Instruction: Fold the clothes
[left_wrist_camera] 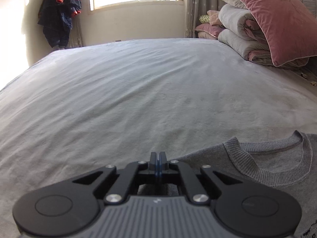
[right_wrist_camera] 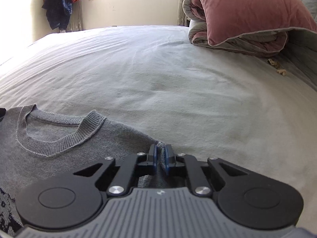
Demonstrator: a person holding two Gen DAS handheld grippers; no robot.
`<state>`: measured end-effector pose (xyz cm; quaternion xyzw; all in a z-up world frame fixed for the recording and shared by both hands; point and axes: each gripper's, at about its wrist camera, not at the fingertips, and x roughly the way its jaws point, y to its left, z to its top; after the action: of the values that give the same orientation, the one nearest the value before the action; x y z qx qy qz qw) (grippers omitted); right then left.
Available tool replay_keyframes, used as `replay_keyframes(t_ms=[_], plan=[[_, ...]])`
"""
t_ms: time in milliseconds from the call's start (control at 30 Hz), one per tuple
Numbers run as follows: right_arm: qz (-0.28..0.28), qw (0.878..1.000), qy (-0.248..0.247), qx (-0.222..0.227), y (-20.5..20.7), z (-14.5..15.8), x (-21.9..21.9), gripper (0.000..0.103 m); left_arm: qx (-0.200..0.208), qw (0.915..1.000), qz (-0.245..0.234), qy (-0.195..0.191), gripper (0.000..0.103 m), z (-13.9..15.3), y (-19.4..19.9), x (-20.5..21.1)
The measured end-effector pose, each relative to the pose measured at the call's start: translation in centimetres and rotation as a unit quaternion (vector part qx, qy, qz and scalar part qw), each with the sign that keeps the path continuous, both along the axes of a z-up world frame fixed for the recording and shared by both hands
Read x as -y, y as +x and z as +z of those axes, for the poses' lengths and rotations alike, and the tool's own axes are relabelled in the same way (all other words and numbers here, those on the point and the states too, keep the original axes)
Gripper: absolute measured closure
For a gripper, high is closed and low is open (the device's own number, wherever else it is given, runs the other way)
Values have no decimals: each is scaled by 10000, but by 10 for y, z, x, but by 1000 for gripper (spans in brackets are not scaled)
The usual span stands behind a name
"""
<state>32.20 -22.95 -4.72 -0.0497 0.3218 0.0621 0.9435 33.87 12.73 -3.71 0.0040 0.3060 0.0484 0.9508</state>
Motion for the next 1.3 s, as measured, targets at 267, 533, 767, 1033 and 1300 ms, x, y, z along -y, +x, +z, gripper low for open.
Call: replay_keyframes(t_ms=[267, 533, 767, 1033, 1300], plan=[[-346, 9991, -233, -39, 4, 0, -6, 87, -210, 9995, 51, 230, 96, -8, -5, 8], [-501, 9972, 533, -162, -38, 46, 9, 64, -107, 9985, 59, -529, 68, 28, -70, -8], [-486, 9937, 932, -394, -106, 75, 27, 64, -345, 9948, 77, -952, 57, 40, -145, -15], [-355, 9917, 929, -819, -186, 69, 37, 64, -677, 9884, 6, -1358, 45, 32, -221, -18], [-559, 9848, 945, -1348, -252, 40, 46, 64, -986, 9843, -230, -1444, 37, 7, -259, -2]])
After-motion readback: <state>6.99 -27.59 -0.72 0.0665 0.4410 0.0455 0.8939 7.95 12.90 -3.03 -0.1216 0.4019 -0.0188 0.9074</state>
